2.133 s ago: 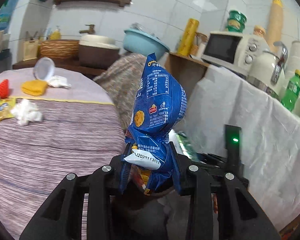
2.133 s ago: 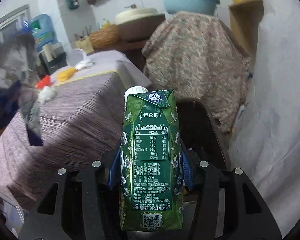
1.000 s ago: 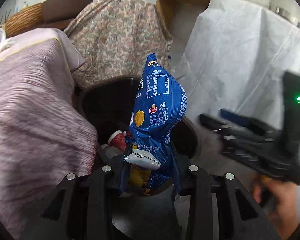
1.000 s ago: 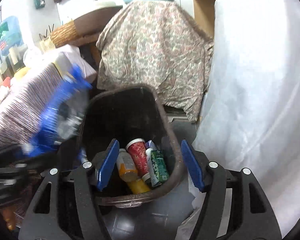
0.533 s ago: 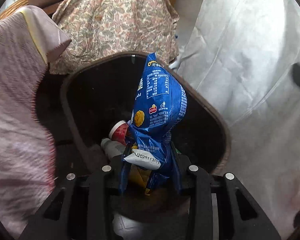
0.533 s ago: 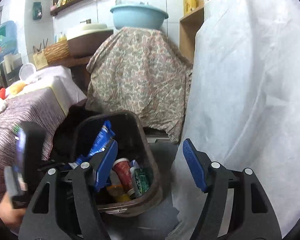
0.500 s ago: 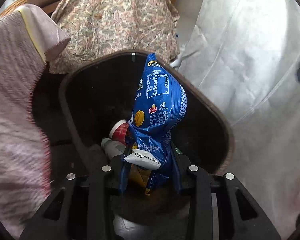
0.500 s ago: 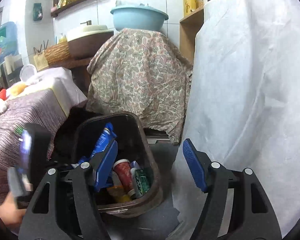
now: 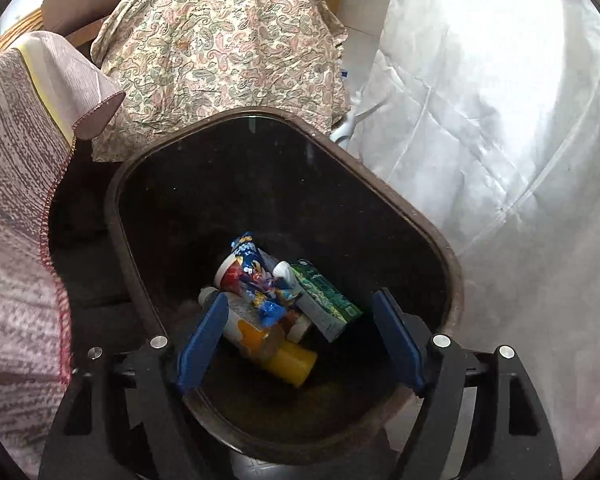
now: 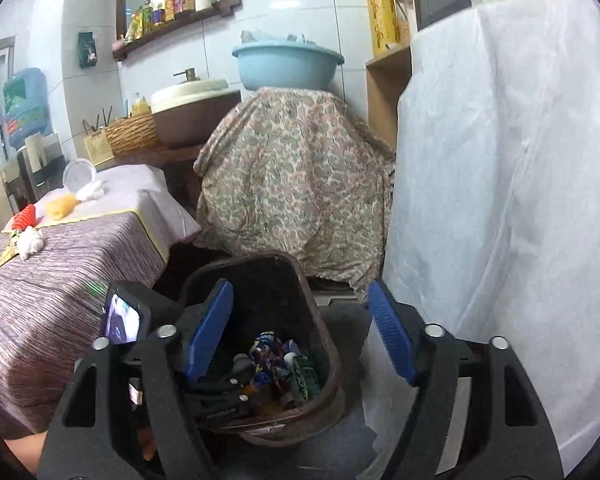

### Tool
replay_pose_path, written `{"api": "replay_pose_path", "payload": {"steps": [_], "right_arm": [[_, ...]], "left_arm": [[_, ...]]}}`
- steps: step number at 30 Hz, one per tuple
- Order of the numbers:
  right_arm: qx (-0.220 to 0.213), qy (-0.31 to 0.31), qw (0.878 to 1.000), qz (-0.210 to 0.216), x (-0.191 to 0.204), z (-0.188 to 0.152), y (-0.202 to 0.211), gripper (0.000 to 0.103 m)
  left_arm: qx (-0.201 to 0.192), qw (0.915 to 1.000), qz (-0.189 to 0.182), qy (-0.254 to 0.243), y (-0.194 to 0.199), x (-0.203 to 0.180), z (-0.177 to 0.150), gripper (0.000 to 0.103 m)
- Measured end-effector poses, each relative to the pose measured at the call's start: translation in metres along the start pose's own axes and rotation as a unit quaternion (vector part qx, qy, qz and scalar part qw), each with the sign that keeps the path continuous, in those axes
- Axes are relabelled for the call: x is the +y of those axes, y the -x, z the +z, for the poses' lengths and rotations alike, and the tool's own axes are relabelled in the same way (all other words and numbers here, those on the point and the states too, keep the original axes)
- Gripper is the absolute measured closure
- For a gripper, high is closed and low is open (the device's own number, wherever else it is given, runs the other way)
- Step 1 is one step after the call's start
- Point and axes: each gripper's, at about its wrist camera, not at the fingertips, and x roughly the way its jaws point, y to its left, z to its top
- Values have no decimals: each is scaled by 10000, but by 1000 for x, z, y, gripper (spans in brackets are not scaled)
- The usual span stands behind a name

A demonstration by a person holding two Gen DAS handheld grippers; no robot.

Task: Collect trash
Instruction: 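Move the right gripper to the crumpled white tissue and grasp it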

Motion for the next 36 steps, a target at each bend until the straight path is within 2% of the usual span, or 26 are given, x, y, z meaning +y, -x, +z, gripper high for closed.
{"api": "replay_pose_path", "payload": {"steps": [5, 6, 7, 8, 11, 17, 24, 26, 28, 31, 36], "right_arm": [[-273, 29, 9994, 222, 7, 20, 20, 22], [-347, 39, 9990, 263, 8, 25, 24, 20], [-418, 87, 9985, 338, 10, 34, 28, 10], [-415, 140, 9982, 403, 13, 40, 28, 7], [-310, 414, 9951, 845, 27, 63, 25, 7], [-190, 824, 9853, 1485, 71, 86, 6, 7], [333, 1040, 9678, 2269, 142, 69, -21, 7], [555, 1107, 9607, 2484, 165, 61, -29, 7], [774, 1277, 9517, 2682, 190, 54, -36, 7], [963, 1619, 9392, 2872, 233, 46, -40, 7], [1353, 2086, 9094, 3334, 304, 42, -53, 7]], "left_arm": [[-223, 9996, -141, -122, 33, -8, -9, 28], [-311, 9992, -195, -179, 44, -10, -12, 27], [-455, 9982, -262, -297, 61, -14, -18, 25], [-541, 9975, -268, -377, 72, -14, -22, 23], [-784, 9953, -247, -512, 110, -12, -39, 17], [-869, 9958, -240, -149, 175, 2, -76, 13], [-1425, 9888, -199, 407, 256, 33, -97, 7], [-1592, 9856, -56, 563, 277, 46, -104, 6], [-1662, 9835, 311, 642, 294, 61, -111, 6], [-1631, 9798, 865, 775, 311, 89, -121, 6], [-1518, 9680, 1618, 1177, 332, 142, -133, 6]]}}
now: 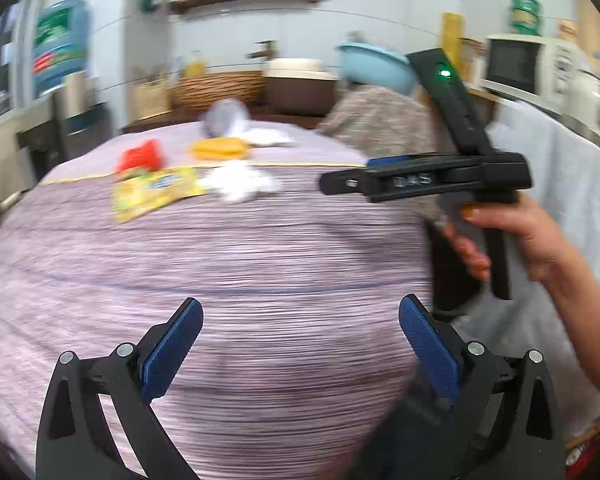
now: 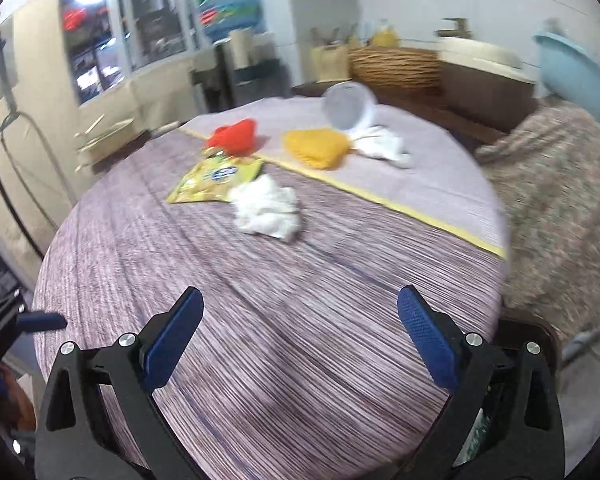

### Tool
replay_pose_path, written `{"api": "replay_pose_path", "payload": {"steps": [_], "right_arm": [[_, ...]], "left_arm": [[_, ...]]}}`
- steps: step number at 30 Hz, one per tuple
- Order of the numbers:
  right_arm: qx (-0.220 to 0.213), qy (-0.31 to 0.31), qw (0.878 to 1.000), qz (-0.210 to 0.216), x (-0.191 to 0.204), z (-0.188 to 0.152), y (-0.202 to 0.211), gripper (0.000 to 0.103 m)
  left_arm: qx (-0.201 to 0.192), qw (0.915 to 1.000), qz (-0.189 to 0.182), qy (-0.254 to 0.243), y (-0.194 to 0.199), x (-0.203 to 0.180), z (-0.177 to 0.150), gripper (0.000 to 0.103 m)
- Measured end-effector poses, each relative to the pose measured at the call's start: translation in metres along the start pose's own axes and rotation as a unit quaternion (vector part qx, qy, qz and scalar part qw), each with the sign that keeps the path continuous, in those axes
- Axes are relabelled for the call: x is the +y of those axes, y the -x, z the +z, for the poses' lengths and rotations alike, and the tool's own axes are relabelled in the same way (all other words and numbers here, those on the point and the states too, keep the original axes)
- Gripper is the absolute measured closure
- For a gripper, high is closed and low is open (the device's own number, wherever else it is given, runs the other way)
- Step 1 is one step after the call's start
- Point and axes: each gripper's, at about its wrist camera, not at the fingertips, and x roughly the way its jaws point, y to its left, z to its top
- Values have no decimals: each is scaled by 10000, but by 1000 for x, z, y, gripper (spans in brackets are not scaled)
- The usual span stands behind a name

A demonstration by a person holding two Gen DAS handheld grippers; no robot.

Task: Collect trash
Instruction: 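Move the right gripper to the crumpled white tissue and grasp it, then grasp the red foam fruit net with the left gripper and lift it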

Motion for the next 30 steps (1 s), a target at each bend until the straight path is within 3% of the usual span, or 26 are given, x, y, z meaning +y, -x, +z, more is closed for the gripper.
{"api": "replay_pose_path", "payload": {"steps": [5, 9, 13, 15, 16, 20, 23, 30], "right_arm": [[292, 368, 9989, -26, 27, 32, -51, 7], [502, 509, 9974, -111, 37, 52, -85, 9], [810, 671, 9939, -329, 39, 63, -123, 23], [893, 662, 9933, -330, 39, 65, -134, 37], [889, 679, 9931, -339, 40, 65, -135, 48], [762, 739, 9935, -406, 41, 64, -129, 68], [645, 625, 9954, -334, 36, 63, -116, 71], [284, 441, 9982, -293, 28, 55, -75, 72]], "left_arm": [[48, 9980, 535, 319, 7, 54, -1, 6], [13, 9964, 674, 507, 17, 79, 0, 6], [-4, 9959, 760, 500, 14, 94, 6, 6], [11, 9961, 729, 504, 12, 101, 10, 6], [34, 9963, 679, 521, 9, 106, 12, 6], [149, 9964, 531, 650, 4, 116, 12, 6], [199, 9965, 439, 689, -7, 127, 21, 6], [155, 9954, 765, 548, -53, 152, 72, 6]]}}
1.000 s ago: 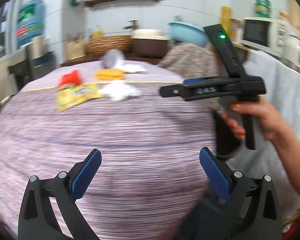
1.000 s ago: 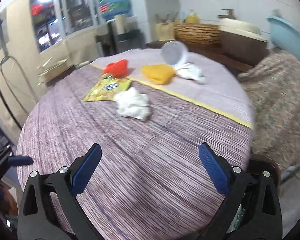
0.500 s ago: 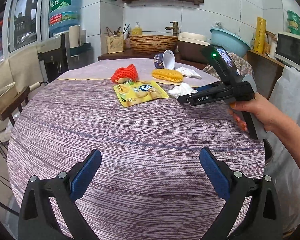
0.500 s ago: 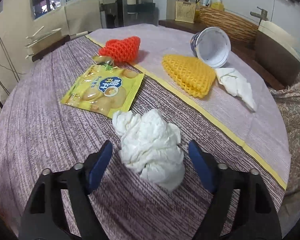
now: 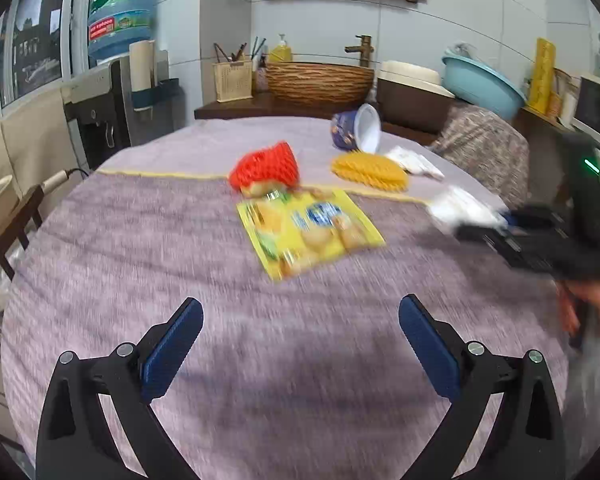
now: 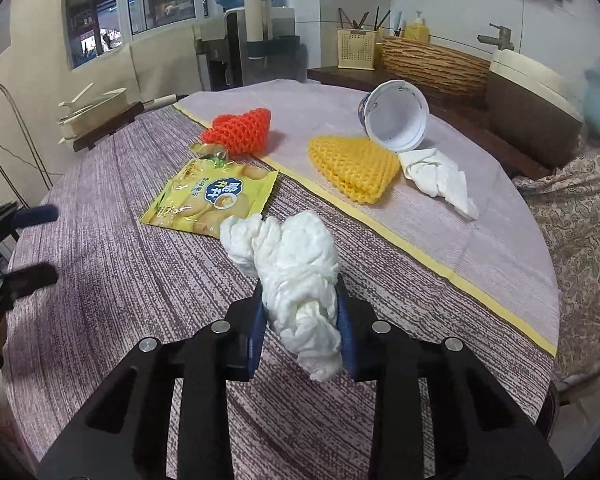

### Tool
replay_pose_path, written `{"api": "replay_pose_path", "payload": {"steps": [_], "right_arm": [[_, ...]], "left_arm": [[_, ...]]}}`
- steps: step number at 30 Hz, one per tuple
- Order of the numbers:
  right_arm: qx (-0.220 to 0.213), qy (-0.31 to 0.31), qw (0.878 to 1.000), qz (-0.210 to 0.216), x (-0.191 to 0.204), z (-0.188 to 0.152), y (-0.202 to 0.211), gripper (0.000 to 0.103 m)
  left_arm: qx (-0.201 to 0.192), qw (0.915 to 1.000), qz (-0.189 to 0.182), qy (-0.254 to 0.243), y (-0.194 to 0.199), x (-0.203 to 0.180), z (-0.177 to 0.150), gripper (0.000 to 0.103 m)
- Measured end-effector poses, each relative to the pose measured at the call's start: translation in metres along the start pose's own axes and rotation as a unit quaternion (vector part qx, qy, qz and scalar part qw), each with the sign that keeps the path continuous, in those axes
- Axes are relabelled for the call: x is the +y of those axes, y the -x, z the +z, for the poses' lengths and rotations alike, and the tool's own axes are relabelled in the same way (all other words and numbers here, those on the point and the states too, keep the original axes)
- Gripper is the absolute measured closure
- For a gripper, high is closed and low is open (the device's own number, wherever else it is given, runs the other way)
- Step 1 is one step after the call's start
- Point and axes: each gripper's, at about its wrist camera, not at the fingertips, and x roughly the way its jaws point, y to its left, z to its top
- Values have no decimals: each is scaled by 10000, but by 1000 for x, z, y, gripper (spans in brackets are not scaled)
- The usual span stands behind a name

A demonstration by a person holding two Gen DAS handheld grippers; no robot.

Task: Collect trash
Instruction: 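Grasp the red foam fruit net with the left gripper and lift it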

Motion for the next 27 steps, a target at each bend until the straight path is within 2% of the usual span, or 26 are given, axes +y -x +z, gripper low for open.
{"api": "replay_pose_path", "payload": {"steps": [3, 8, 14, 16, 19, 21, 22, 24, 27], "right_arm": [[-99, -34, 9999, 72, 3, -7, 16, 72], [-253, -9, 9995, 170, 7, -20, 42, 71], [-354, -95, 9990, 254, 4, -38, 65, 71], [-343, -151, 9989, 286, 1, -44, 70, 71], [-345, -178, 9988, 286, -2, -50, 74, 71], [-365, -199, 9987, 290, -4, -52, 76, 71], [-399, -216, 9986, 278, -5, -54, 78, 71], [-447, -239, 9984, 250, -6, -56, 82, 71], [-514, -305, 9980, 225, -9, -60, 86, 71]], "left_arm": [[-19, 9998, 152, -109, -31, 3, 33, 6], [382, 9984, 425, -18, -97, 7, 82, 6], [608, 9957, 697, 1, -142, 4, 104, 6], [645, 9947, 793, -80, -152, 4, 108, 9], [812, 9935, 786, -105, -164, 4, 109, 28], [865, 9923, 879, -89, -167, 4, 110, 55], [820, 9927, 888, -45, -165, 6, 109, 59], [662, 9944, 821, 24, -158, 9, 111, 78], [363, 9946, 976, -22, -141, 10, 113, 82]]}}
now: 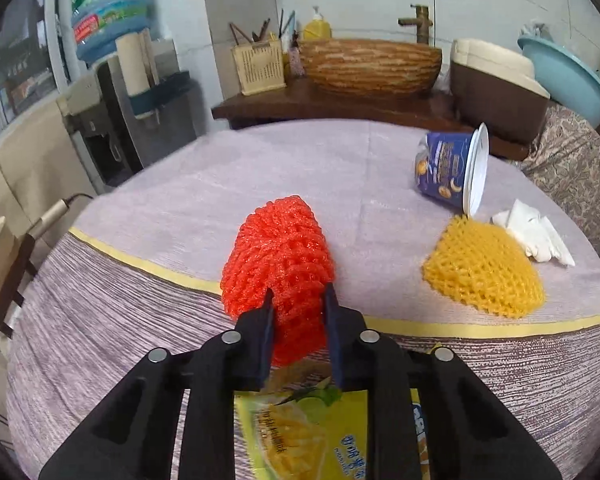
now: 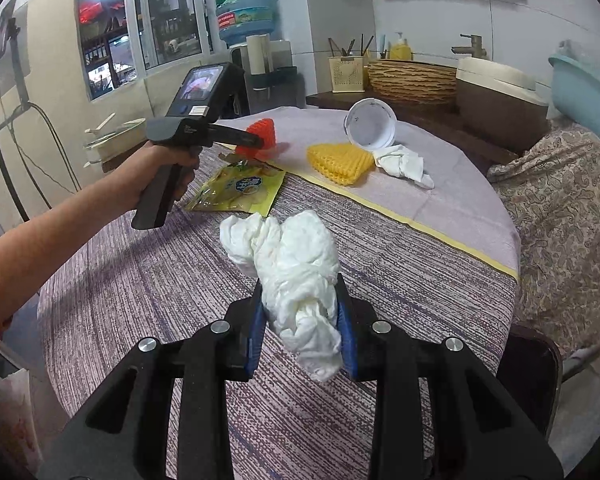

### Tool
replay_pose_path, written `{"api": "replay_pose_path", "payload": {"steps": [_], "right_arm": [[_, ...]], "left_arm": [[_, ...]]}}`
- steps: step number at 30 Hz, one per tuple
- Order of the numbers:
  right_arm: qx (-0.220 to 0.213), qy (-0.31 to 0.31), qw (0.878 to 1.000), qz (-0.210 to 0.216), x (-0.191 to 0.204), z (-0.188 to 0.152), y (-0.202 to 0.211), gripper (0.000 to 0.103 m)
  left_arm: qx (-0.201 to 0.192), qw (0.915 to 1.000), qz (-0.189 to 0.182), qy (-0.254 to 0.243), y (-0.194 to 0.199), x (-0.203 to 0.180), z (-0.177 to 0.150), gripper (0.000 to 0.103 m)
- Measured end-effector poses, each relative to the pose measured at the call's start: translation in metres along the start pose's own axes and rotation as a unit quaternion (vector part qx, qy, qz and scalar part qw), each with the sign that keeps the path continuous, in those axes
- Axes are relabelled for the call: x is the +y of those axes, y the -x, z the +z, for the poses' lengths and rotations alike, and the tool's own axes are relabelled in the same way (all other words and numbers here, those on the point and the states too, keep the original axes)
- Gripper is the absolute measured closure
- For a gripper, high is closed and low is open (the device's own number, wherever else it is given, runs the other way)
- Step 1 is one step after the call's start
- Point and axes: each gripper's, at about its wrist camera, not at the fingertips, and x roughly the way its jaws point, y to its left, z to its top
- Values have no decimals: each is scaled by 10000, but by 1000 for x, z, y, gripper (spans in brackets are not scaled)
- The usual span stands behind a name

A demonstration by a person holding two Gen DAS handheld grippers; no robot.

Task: Collect trash
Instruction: 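Grasp the red foam fruit net with the left gripper and lift it, then carry the white tissue over the bin and release it with the right gripper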

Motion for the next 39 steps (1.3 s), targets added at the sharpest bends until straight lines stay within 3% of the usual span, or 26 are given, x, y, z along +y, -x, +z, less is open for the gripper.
{"api": "replay_pose_path", "payload": {"steps": [7, 19, 26, 39], "right_arm": [[-215, -212, 9995, -94, -9, -14, 12, 71], [-464, -460, 9978, -139, -15, -37, 32, 71], [-568, -667, 9957, -300, -26, -57, 48, 71], [-854, -1408, 9797, -1142, -93, -108, 100, 71]], "left_arm": [[-692, 9969, -199, 328, 68, 10, -23, 83], [-1479, 9863, -725, 95, 182, -43, -92, 83], [-1543, 9806, -1204, -62, 211, -86, -122, 83], [-1456, 9691, -1971, -267, 228, -179, -155, 83]]}}
